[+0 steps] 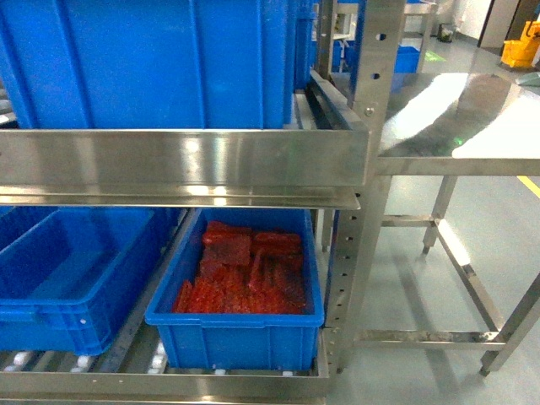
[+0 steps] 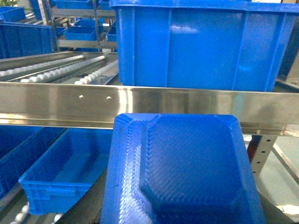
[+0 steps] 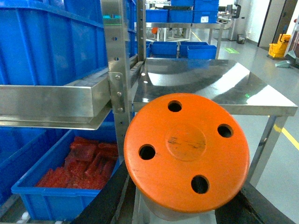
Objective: Sort blue parts and orange caps into right shelf containers
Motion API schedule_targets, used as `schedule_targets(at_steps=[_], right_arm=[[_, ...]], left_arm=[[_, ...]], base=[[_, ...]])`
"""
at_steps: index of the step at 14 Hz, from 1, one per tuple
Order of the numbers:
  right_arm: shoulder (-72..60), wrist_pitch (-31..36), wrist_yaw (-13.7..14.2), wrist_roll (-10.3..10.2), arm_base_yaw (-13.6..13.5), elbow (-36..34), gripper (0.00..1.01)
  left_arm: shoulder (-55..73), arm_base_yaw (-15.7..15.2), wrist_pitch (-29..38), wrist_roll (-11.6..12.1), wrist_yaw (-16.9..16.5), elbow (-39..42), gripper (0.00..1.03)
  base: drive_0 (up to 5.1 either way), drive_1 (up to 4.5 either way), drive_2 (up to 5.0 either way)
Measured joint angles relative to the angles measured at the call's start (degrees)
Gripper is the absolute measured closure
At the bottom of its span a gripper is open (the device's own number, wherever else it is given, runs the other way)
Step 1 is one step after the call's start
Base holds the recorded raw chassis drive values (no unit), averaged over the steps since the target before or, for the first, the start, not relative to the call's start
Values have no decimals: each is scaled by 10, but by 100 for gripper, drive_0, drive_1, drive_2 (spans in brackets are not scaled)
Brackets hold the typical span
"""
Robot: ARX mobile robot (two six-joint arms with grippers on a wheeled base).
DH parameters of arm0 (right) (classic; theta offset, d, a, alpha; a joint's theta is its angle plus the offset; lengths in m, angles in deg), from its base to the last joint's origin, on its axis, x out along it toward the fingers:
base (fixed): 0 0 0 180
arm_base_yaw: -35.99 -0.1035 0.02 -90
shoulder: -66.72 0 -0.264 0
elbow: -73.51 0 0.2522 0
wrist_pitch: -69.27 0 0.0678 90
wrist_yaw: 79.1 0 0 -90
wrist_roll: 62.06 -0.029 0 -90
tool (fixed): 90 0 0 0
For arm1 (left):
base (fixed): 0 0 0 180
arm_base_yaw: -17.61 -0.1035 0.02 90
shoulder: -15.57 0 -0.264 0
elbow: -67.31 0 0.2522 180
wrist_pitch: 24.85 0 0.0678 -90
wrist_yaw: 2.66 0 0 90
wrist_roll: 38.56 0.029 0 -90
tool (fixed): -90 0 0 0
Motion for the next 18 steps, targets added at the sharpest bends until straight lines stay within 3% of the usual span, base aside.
schedule_targets(at_steps=[18], right_arm=[[0, -1, 0, 0, 0, 0, 60]], left_arm=[[0, 0, 0, 0, 0, 0, 60]], base=[[-505, 236, 236]])
